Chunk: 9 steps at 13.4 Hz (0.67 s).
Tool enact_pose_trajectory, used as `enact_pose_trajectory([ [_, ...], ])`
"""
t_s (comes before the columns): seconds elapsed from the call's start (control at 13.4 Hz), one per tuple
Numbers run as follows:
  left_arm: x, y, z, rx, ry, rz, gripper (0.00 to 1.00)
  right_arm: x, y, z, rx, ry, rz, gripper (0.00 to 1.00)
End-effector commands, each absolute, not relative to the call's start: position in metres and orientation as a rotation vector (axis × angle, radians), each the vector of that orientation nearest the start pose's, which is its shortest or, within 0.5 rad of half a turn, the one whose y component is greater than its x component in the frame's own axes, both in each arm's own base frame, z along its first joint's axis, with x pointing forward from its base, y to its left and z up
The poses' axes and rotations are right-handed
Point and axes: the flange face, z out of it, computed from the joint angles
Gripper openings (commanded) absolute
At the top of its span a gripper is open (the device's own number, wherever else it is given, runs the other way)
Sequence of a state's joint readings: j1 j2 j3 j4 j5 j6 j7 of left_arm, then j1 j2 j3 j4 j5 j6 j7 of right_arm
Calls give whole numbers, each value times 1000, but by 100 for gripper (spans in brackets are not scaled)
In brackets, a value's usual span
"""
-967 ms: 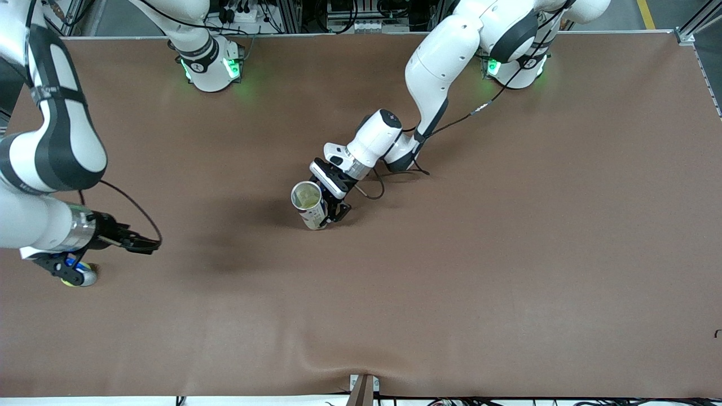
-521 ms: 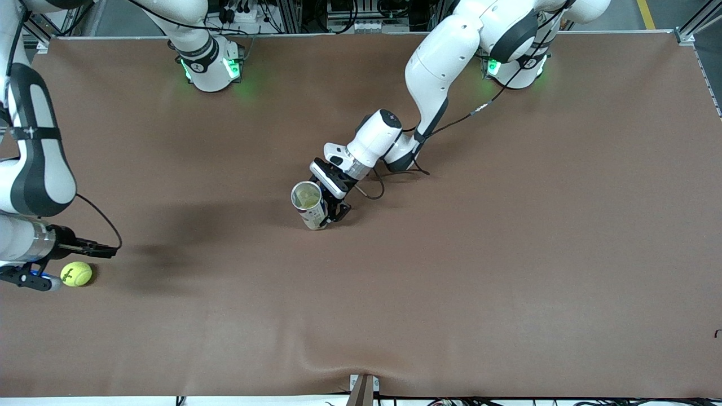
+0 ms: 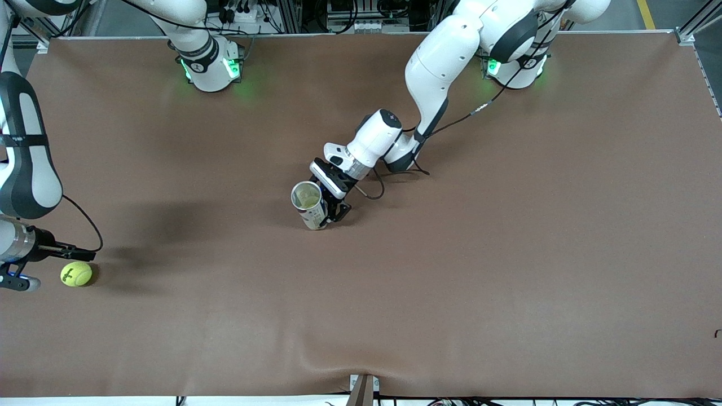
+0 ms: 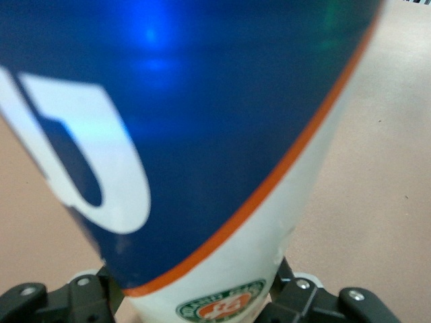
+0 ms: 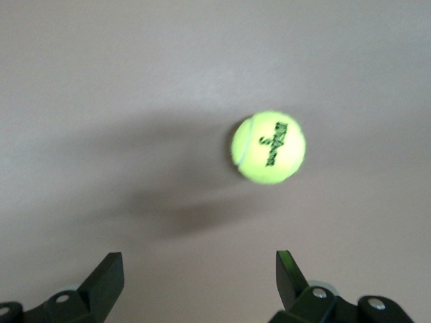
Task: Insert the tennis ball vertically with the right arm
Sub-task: 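Move the right gripper down to the second tennis ball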
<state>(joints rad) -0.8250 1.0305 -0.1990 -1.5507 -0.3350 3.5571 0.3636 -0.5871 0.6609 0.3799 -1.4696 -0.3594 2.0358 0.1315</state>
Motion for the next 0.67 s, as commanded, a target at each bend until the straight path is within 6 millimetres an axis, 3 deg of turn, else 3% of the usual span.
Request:
enact_pose_trajectory([
  [0.0,439,-571,161,-2947,1316,-1494,83,672,-249,285,-3223,413,-17,100],
  [0.22,439,-571,161,-2947,1317,-1492,83,671,-282,253,-3232,469,-144,100],
  [0.37,438,-571,159,-2948,1317,-1486,83,672,-286,242,-3226,479,-165,100],
  [0.6,438,-571,159,-2948,1317,-1486,83,675,-284,244,-3218,490,-204,100],
])
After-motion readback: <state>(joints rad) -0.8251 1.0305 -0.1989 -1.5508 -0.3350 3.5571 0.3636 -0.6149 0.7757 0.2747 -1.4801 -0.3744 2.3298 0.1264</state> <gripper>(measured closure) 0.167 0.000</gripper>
